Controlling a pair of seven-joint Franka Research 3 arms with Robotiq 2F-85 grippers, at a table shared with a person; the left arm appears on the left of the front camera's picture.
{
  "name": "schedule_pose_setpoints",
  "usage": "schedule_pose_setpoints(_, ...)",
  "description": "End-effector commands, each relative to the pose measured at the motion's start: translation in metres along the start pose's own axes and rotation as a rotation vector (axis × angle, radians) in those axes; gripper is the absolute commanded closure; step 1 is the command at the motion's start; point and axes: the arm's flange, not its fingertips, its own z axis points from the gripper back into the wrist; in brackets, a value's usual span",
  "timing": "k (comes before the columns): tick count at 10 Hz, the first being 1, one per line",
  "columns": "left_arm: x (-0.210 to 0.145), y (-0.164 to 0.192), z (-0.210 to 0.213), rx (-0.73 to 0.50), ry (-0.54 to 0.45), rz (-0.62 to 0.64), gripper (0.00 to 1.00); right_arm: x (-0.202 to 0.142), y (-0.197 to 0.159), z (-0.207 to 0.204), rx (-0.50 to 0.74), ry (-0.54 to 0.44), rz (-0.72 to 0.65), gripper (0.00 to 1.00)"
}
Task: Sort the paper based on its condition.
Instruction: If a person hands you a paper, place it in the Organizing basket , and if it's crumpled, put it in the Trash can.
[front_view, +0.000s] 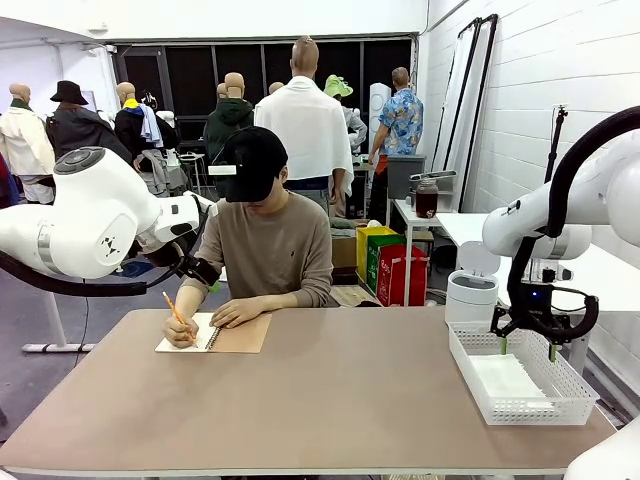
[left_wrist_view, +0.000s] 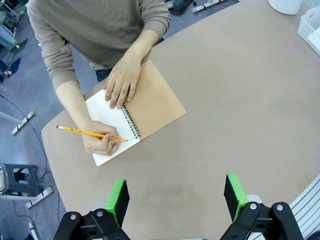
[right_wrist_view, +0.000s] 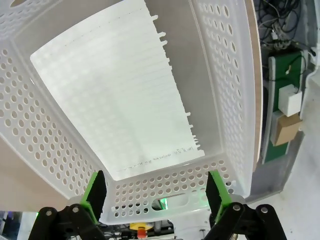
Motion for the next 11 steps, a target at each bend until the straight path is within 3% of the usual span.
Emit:
schedule_pose_setpoints(1,-0.001,0.001,0.000,-0.001,0.000,0.001,0.00,-0.001,0.000,-0.002,-0.001,0.005,0.010,0.00)
schedule_pose_setpoints(5,-0.001,0.001,0.000,-0.001,0.000,0.001,0.00,0.000,0.000,0.000,0.000,0.001,0.000,0.00)
schedule_pose_setpoints(11,-0.001,0.001,0.000,-0.001,0.000,0.001,0.00,-0.084,0.057,0.109,-0.006,-0.326,0.216,0.00)
